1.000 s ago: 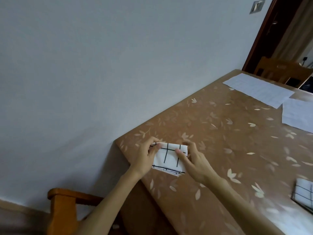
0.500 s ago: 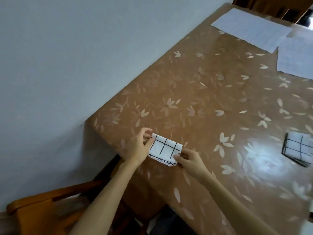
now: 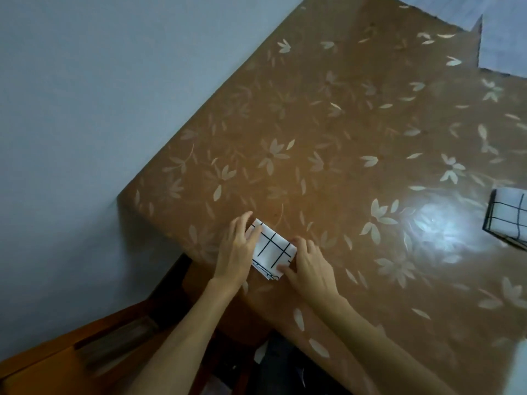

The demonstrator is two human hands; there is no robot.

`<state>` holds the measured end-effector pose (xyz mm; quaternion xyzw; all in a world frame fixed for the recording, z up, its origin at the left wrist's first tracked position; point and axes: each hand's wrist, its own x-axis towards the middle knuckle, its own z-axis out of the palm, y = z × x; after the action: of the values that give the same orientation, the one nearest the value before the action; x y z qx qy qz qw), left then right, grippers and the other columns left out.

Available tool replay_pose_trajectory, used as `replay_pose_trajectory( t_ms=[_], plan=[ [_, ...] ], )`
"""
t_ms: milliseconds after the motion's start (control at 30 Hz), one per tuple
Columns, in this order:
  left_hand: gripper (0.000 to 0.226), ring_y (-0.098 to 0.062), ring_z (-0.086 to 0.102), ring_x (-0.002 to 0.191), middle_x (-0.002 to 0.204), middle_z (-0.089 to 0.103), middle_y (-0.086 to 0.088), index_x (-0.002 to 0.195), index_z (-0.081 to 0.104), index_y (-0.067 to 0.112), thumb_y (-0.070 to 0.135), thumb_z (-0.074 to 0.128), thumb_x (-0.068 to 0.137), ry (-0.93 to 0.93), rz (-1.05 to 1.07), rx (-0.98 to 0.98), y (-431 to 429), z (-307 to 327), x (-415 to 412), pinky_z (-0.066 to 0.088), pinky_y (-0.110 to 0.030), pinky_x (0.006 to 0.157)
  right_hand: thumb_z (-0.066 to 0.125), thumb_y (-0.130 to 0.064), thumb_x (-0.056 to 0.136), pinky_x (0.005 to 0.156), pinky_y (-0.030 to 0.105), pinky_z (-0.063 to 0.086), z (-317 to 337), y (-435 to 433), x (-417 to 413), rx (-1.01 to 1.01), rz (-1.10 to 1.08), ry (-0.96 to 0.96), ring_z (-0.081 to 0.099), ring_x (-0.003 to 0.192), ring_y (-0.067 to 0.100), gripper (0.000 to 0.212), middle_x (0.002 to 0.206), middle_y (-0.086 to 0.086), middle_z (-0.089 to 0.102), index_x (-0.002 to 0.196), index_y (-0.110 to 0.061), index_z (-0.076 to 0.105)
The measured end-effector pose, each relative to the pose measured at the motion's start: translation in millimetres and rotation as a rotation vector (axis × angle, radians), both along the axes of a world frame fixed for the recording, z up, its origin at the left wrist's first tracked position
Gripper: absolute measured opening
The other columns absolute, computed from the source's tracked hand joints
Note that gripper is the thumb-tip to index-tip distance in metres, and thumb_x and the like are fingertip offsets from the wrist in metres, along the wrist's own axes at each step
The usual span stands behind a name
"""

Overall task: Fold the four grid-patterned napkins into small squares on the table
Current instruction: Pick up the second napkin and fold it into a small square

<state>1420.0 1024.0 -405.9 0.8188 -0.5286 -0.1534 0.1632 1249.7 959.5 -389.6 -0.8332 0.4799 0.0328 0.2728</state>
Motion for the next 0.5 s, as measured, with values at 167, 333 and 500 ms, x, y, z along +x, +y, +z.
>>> replay_pose_trajectory(
  t_ms=[167,333,500],
  plan=[
    [0.057,-0.028,0.049,0.141,0.152,0.051,-0.013,0.14,0.057,0.009,0.01,0.074,0.086,-0.194,-0.276,0.072,10.1,-13.9,-11.9,0.048,-0.046,0.11,0.06,-0.016,0.082,0.1,0.039,0.051,-13.8,5.0,-1.8,-0.352,0.331,-0.119,0.058,0.128,0.029,0.05,0.141,0.013,0.057,0.132,-0.008,0.059],
    [0.059,-0.023,0.015,0.156,0.169,0.015,-0.009,0.161,0.019,0.017,0.039,0.024,0.106,-0.264,-0.285,0.216,22.0,-15.4,-14.2,0.026,-0.048,0.123,0.034,-0.034,0.094,0.113,0.043,0.028,-22.4,17.4,-7.5,-0.207,0.452,0.067,0.042,0.142,0.024,0.059,0.154,0.01,0.044,0.144,-0.006,0.05],
    [0.073,-0.025,0.004,0.158,0.171,-0.001,-0.005,0.162,0.003,0.021,0.06,0.017,0.102,-0.252,-0.222,0.325,27.5,-11.5,-0.5,0.011,-0.053,0.124,0.025,-0.051,0.097,0.111,0.047,0.044,-16.1,16.2,-17.8,-0.091,0.404,0.176,0.044,0.141,0.025,0.07,0.154,0.011,0.044,0.144,-0.005,0.047]
  ],
)
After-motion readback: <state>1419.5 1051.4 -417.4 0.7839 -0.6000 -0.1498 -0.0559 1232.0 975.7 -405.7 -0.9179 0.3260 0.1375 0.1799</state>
